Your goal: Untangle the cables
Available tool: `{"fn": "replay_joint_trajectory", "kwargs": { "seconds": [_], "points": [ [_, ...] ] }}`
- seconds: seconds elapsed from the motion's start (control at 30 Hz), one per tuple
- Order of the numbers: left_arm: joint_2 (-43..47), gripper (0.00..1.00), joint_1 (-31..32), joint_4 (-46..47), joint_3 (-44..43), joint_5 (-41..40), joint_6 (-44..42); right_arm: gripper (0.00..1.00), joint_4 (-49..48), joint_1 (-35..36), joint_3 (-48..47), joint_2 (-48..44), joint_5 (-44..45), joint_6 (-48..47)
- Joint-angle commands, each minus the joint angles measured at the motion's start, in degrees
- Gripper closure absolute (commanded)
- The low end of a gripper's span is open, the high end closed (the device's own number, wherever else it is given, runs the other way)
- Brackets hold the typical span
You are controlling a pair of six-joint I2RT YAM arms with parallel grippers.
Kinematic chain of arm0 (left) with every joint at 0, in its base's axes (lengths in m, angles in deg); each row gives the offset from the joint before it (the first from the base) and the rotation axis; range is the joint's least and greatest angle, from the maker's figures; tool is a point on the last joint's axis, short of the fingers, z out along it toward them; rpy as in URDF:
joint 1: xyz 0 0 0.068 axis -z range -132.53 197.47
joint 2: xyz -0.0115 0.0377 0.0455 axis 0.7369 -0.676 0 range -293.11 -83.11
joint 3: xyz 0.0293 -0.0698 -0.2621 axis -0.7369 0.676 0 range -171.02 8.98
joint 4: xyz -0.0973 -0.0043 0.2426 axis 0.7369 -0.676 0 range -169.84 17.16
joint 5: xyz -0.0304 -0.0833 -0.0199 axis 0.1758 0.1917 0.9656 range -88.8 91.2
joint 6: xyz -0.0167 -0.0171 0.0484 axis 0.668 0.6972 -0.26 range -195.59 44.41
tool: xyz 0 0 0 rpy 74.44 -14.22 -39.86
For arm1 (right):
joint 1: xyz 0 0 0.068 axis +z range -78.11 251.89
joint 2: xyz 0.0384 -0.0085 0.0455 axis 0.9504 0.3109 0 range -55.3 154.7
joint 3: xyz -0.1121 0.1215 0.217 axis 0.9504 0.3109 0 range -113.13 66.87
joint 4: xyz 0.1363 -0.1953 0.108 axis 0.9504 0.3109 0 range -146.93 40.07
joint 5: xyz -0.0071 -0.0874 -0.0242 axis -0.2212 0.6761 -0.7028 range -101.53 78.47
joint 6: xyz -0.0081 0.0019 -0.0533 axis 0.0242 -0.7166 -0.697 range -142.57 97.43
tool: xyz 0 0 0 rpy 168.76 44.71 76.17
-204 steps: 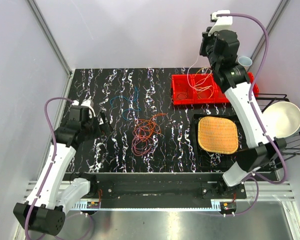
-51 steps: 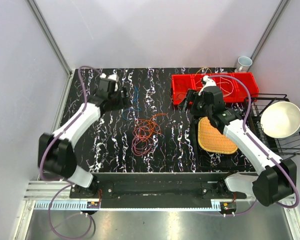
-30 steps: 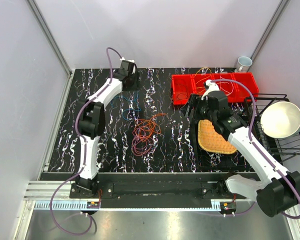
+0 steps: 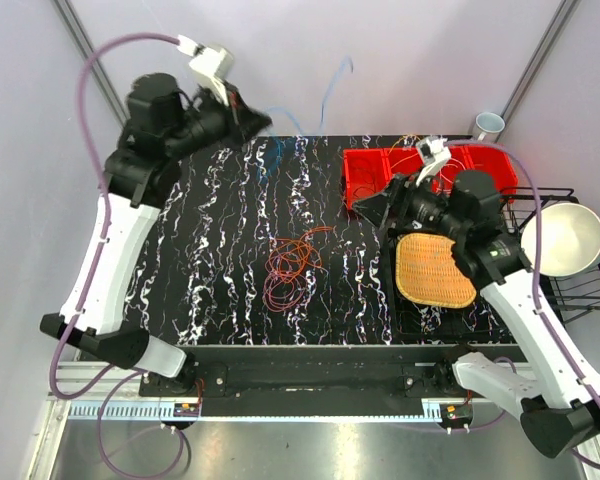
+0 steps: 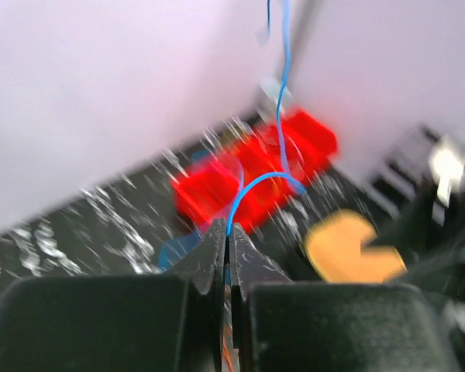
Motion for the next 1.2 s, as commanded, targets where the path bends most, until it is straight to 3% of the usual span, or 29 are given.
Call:
{"fn": "replay_joint_trajectory", "kwargs": {
  "seconds": [0.0, 0.13, 0.23, 0.53, 1.17],
  "points": [
    [-1.0, 1.0, 0.2, -8.2, 7.1, 15.0, -3.4, 0.25, -5.1, 0.3, -8.0, -0.9, -17.4, -0.5],
    [1.0, 1.0, 0.3, -9.5, 7.7, 17.6, -3.3, 0.32, -9.5, 0.3, -11.0, -0.8, -27.5, 3.6],
    [1.7, 1.0, 0.6, -9.6, 7.3, 22.5, -2.8, 0.37, -11.2, 0.3, -11.9, 0.8, -29.8, 6.8],
    [2.4, 1.0, 6.0, -9.7, 8.4, 26.4, -2.3, 0.41, -12.7, 0.3, -13.4, 6.0, -30.0, 8.1],
    [1.0, 1.0, 13.6, -7.8, 8.8, 24.0, 0.0, 0.49, -13.0, 1.3, -12.4, 9.6, -31.4, 7.5]
  ]
}}
